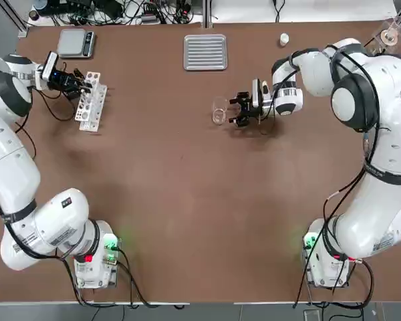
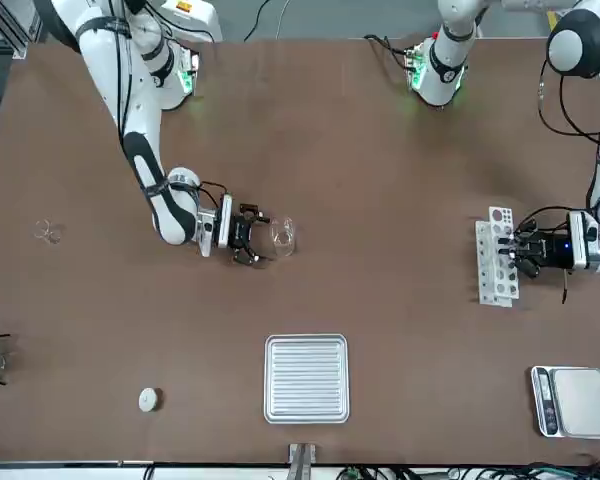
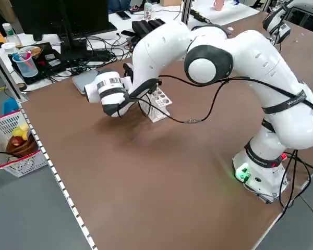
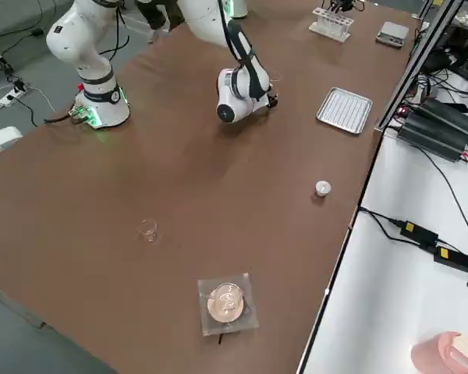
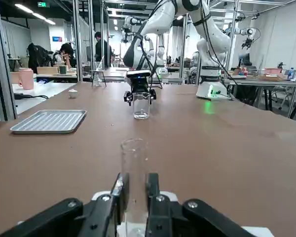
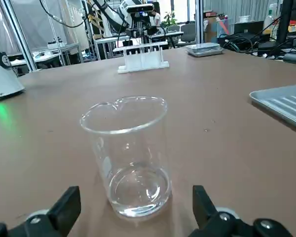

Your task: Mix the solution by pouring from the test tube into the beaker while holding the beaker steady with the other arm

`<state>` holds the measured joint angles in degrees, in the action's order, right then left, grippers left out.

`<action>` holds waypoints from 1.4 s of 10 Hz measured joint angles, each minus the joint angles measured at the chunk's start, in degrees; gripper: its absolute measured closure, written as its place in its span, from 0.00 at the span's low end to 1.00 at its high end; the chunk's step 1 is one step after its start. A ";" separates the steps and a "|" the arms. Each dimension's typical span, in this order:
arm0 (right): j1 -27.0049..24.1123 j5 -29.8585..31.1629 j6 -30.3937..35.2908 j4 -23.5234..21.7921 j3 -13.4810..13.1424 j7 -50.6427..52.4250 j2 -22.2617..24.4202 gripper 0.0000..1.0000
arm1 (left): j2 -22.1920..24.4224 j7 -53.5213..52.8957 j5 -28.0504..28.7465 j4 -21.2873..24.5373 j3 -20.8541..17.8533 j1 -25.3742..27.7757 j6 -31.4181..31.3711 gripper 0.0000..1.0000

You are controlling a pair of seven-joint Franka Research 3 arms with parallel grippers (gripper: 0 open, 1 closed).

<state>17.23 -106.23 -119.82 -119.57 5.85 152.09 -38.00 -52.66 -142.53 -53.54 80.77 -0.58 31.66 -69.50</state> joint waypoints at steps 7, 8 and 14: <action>2.72 -3.81 -1.07 1.76 0.00 0.74 -1.65 0.00 | 2.54 1.49 0.03 0.00 0.11 -0.16 1.52 0.79; 3.12 -4.07 -1.24 2.00 0.00 0.74 -1.77 0.00 | 3.20 2.40 0.04 0.00 0.20 -0.20 1.86 0.79; 4.41 -5.66 -1.69 3.27 0.00 1.16 -3.70 0.00 | 7.84 5.85 0.55 0.07 0.38 -0.27 2.94 0.79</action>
<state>21.64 -111.89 -121.51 -116.29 5.85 153.25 -41.70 -44.82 -136.67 -52.99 80.84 -0.20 31.39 -66.56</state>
